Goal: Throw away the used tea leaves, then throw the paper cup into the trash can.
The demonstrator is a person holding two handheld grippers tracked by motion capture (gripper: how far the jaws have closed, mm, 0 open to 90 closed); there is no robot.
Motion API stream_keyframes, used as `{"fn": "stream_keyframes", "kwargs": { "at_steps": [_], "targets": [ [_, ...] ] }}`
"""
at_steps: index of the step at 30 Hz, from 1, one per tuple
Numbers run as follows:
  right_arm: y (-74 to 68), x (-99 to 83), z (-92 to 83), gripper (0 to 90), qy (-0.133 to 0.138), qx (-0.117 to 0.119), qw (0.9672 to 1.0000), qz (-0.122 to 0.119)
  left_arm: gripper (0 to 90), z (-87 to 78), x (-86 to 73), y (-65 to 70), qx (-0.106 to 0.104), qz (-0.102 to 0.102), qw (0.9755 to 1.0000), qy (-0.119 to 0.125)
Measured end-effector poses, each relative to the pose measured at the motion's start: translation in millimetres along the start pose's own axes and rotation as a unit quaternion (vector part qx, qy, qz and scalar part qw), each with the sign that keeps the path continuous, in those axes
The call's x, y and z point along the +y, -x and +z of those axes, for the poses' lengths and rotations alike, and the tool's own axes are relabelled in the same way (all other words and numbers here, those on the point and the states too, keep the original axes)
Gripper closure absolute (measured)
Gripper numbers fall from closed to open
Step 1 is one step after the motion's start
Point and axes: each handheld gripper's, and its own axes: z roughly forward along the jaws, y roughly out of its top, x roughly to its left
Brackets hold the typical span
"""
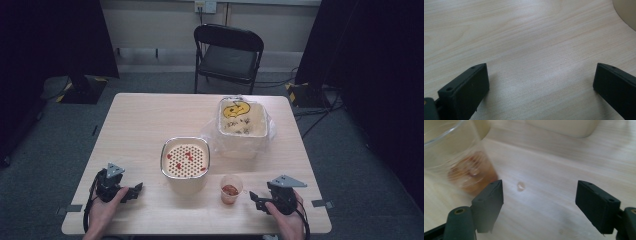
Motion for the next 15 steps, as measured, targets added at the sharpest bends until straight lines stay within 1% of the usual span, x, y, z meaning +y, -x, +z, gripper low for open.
{"fn": "stream_keyframes", "kwargs": {
  "at_steps": [1, 2, 4, 6, 7, 8, 9, 11, 13, 15],
  "targets": [
    [-6.0, -1.3, -0.8, 22.0, -0.003, 0.016, 0.9999, -0.005, 0.0, 0.0, 0.0, 0.0, 0.000, 0.000, 1.0000, 0.000],
    [-6.0, -1.3, -0.8, 22.0, -0.003, 0.016, 0.9999, -0.005, 0.0, -0.1, 0.1, -0.3, 0.001, 0.002, 1.0000, 0.000],
    [-12.5, -2.0, -1.9, 22.0, -0.007, 0.020, 0.9997, -0.013, 0.0, 0.0, 0.0, 0.0, 0.000, 0.000, 1.0000, 0.000],
    [-20.4, -3.6, -2.6, 21.9, -0.012, 0.035, 0.9991, -0.022, 0.0, 0.0, 0.0, -0.1, 0.000, 0.000, 1.0000, 0.000],
    [-23.1, -4.3, -2.5, 22.0, -0.014, 0.041, 0.9988, -0.023, 0.0, 0.0, 0.0, 0.0, 0.000, 0.000, 1.0000, 0.000],
    [-23.1, -4.3, -2.5, 22.0, -0.014, 0.041, 0.9988, -0.023, 0.0, 0.0, 0.0, 0.0, 0.000, 0.000, 1.0000, 0.000],
    [-25.6, -5.0, -2.3, 22.0, -0.015, 0.049, 0.9984, -0.024, 0.0, 0.0, 0.0, 0.0, 0.000, 0.000, 1.0000, 0.000],
    [-31.0, -5.3, -2.1, 22.0, -0.016, 0.056, 0.9978, -0.033, 0.0, 0.0, 0.0, 0.0, 0.000, 0.000, 1.0000, 0.000],
    [-38.5, -3.3, -0.7, 22.0, -0.012, 0.073, 0.9965, -0.038, 0.0, -0.1, 0.1, -0.3, 0.001, 0.002, 1.0000, 0.000],
    [-41.0, -2.2, 0.1, 22.1, -0.012, 0.076, 0.9963, -0.040, 0.0, 0.0, 0.0, 0.0, 0.000, 0.000, 1.0000, 0.000]
  ]
}}
